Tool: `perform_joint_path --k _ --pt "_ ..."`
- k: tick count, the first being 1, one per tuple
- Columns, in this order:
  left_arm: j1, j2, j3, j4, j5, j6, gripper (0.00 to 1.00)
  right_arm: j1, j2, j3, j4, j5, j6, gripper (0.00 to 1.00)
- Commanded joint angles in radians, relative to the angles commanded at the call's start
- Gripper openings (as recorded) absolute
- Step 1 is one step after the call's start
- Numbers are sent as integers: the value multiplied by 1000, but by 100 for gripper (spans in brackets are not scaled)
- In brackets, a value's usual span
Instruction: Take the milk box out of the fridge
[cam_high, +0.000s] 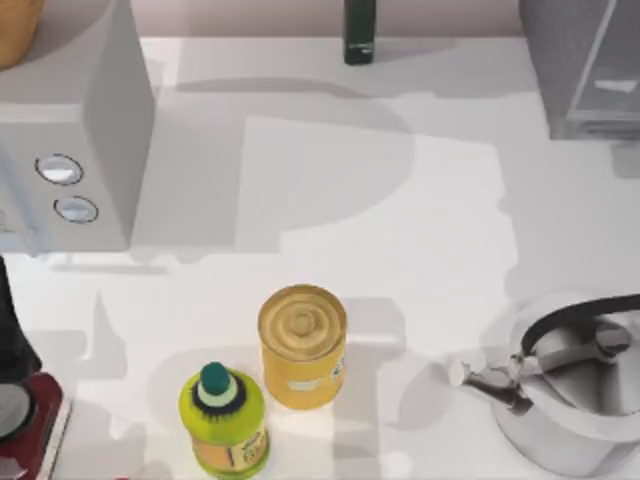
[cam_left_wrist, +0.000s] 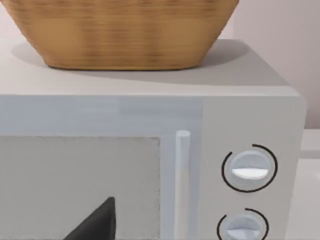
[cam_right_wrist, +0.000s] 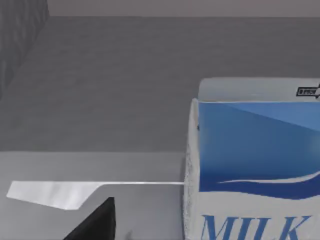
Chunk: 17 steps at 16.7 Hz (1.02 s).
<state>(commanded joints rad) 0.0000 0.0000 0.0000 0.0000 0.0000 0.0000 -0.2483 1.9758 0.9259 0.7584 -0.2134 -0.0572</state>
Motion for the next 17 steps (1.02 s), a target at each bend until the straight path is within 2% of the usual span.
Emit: perform_joint_path --k 9,15,17 --pt "0 0 0 0 0 0 100 28 178 223 -52 33 8 100" --pt "0 0 0 0 0 0 100 26 212 251 -49 32 7 100" --pt "0 0 0 0 0 0 100 26 212 251 -49 32 7 85"
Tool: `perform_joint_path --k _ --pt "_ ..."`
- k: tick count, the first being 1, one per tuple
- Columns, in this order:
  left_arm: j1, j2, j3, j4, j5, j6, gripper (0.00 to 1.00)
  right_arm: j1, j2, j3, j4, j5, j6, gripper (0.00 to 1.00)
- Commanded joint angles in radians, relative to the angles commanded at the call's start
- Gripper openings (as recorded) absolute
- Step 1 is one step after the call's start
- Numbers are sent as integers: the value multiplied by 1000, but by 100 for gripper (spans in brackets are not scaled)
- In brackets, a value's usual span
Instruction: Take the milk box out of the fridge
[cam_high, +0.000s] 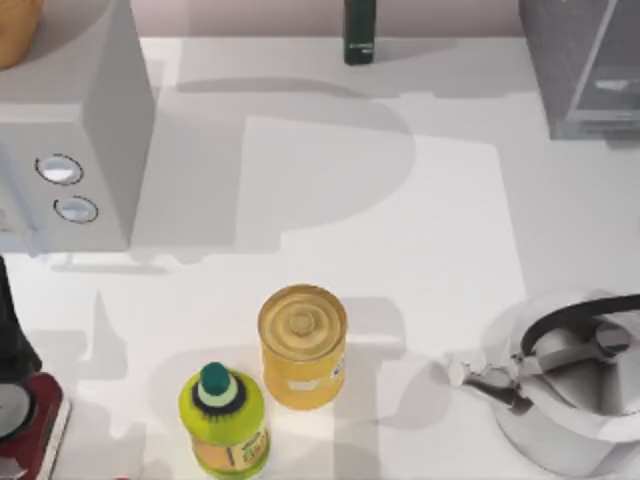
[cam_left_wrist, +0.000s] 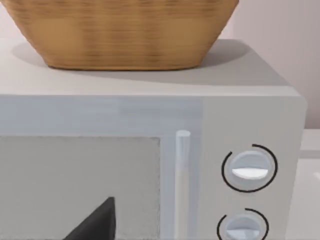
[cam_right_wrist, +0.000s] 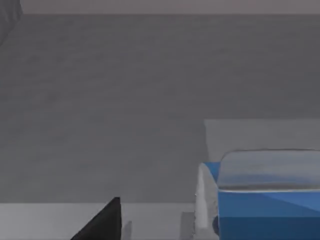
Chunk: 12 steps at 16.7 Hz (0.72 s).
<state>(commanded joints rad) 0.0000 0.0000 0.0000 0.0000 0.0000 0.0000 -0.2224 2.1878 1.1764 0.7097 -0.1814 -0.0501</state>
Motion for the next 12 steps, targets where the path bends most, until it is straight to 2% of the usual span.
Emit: perform_joint_path --k 11,12 --pt "0 0 0 0 0 0 100 0 0 0 0 0 0 2" --pt "0 0 0 0 0 0 100 0 0 0 0 0 0 0"
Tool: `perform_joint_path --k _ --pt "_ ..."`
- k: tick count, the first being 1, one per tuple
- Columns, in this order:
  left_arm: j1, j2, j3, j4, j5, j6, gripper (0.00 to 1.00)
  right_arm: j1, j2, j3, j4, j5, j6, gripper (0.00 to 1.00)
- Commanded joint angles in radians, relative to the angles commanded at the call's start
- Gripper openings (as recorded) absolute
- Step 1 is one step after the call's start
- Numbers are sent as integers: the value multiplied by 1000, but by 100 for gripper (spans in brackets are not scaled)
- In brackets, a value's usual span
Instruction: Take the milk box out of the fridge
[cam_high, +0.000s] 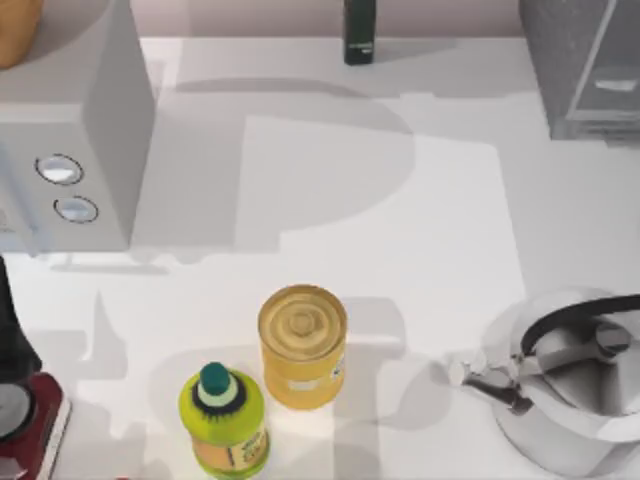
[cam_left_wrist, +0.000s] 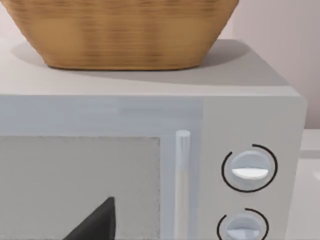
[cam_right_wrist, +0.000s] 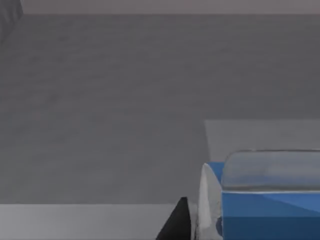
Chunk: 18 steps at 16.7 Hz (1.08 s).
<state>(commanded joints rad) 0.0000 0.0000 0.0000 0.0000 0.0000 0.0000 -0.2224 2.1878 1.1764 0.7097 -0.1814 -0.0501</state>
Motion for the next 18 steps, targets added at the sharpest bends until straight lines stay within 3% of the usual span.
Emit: perform_joint_path --k 9,18 --pt "0 0 0 0 0 0 100 -1 -2 -1 -3 0 2 0" --pt "0 0 0 0 0 0 100 -2 -103 39 -145 -3 3 0"
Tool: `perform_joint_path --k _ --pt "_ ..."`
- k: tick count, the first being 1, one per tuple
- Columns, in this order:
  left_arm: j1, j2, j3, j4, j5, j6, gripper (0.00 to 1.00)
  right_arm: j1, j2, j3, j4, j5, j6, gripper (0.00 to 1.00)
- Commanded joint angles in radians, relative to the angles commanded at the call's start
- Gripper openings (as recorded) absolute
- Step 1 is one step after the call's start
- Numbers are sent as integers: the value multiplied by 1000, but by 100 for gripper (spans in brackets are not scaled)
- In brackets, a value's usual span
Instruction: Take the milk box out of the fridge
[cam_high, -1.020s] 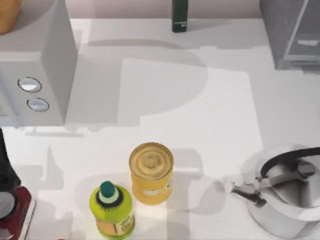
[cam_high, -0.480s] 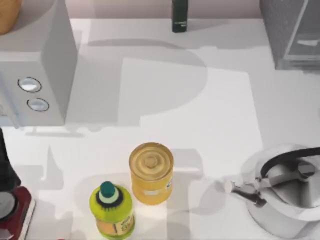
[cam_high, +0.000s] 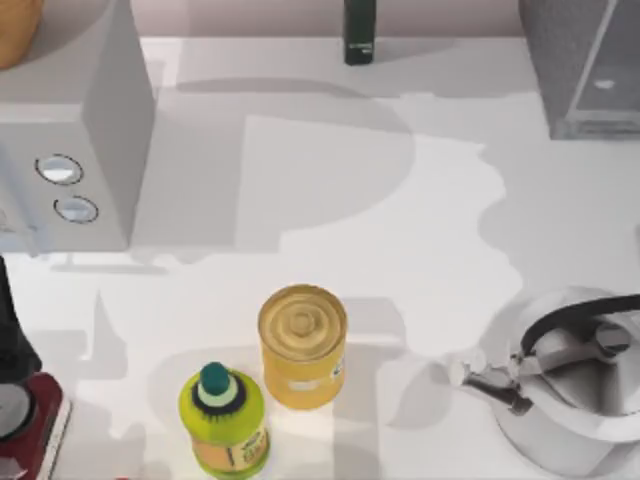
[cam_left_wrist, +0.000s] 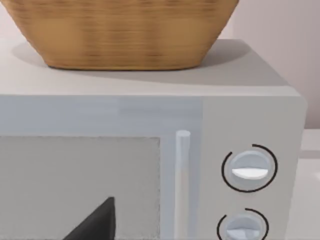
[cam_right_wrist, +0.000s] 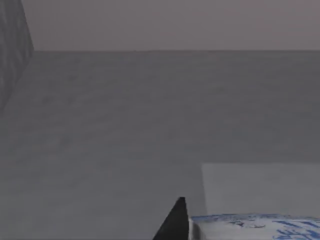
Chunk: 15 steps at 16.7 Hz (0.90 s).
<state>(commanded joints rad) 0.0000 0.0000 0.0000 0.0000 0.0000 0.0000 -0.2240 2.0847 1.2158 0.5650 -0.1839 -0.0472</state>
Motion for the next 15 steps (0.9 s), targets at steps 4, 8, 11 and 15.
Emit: perform_joint_path --k 4,8,11,15 --pt "0 0 0 0 0 0 100 0 -20 9 -25 0 -1 0" --pt "0 0 0 0 0 0 100 -2 -24 -10 -20 -2 0 0" --pt "0 0 0 0 0 0 100 -13 -81 -91 5 -13 -4 0" --pt "0 0 0 0 0 0 100 -38 -197 -255 57 -33 -10 0"
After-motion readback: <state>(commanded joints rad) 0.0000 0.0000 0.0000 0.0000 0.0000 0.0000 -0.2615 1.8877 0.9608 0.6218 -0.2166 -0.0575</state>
